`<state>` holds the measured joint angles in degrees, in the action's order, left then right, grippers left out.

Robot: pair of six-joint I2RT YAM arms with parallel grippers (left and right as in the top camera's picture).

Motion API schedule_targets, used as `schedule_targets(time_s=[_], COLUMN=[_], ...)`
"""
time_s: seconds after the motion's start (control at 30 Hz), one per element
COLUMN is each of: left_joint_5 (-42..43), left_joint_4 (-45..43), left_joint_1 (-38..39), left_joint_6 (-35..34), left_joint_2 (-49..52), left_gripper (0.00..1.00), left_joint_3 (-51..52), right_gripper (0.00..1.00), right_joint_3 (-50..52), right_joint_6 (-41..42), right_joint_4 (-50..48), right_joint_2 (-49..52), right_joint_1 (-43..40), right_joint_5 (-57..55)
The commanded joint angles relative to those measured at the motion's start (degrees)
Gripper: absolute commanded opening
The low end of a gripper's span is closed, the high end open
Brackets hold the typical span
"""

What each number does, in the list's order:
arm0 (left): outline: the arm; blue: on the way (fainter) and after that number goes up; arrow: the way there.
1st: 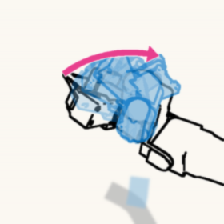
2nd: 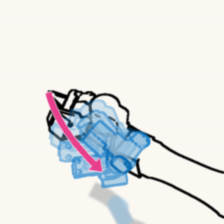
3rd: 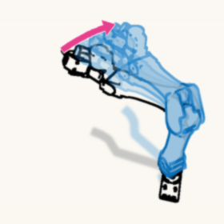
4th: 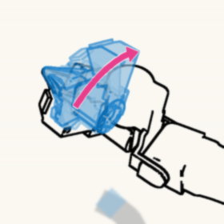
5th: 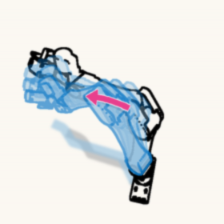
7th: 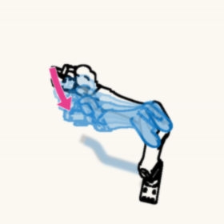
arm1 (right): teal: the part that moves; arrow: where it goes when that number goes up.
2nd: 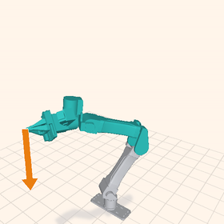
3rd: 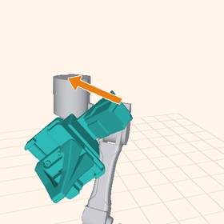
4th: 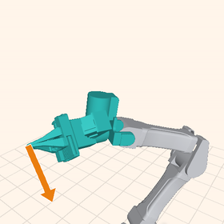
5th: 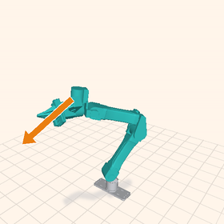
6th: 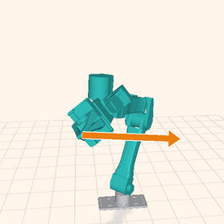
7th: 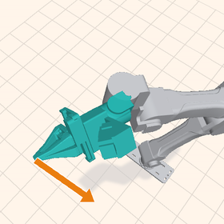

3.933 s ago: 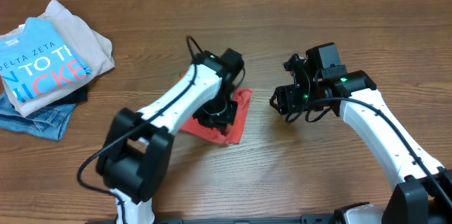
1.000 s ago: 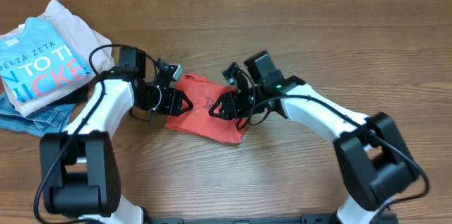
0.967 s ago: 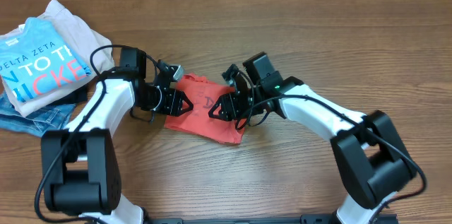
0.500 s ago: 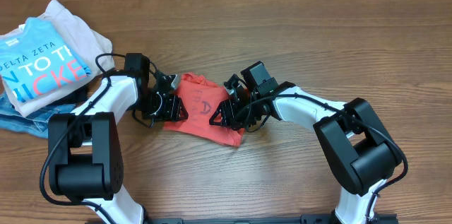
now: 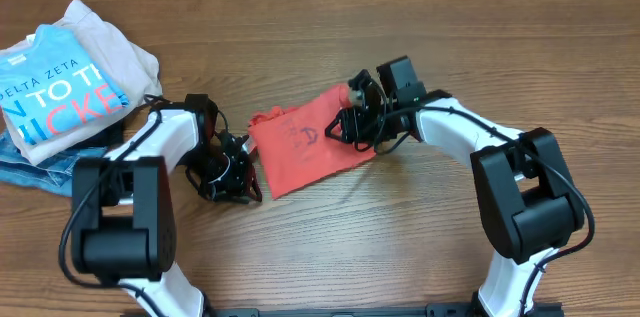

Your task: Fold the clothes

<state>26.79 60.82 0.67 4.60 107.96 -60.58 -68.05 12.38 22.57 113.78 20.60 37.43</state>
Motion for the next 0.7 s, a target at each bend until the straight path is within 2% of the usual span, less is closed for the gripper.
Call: schedule_targets(time_s=[0.0,0.07,0.13,0.17,0.27,0.4,0.53,0.67], left_joint_5=[0.90,-0.85,-0.83,-0.81,-0.83,0.26,1.84,4.39], left_joint_4=[-0.17,-4.52,-9.75,-15.98,-25.11,-34.18,-35.19,-35.28], left_joint_1=[0.11,0.11,0.13,0.24,0.24,0.28,1.16,2.67], left_joint_6=[1.84,1.81,1.49,0.00,-0.59,-1.46,-2.10,-2.10], left_joint_2=[-12.11,-18.71,-21.84,-23.74,-23.15,-17.09,-6.05,-0.15], left_gripper=[0.33,0.39,0.52,0.61,0.65,0.65,0.65,0.65], left_joint_3=[-0.04,-0.33,-0.33,-0.33,-0.33,-0.57,-5.90,-7.78], right_gripper=[0.54,0.55,0.56,0.56,0.55,0.55,0.55,0.57], right_joint_3=[-6.88,-9.60,-10.08,-10.08,-10.01,-7.82,-2.56,3.32], right_joint_6=[-5.42,-6.51,-6.38,-4.66,-3.10,-1.14,1.40,1.40], right_joint_4=[6.29,10.56,12.44,14.29,19.69,23.87,20.50,13.44], right_joint_2=[-3.23,-7.61,-10.05,-12.11,-13.05,-12.33,-11.96,-11.96], right_joint_1=[-1.14,-1.14,-1.11,-1.11,0.20,3.10,5.44,5.60], right_joint_5=[-6.78,-7.87,-7.82,-7.78,-7.39,-7.43,-7.43,-8.07])
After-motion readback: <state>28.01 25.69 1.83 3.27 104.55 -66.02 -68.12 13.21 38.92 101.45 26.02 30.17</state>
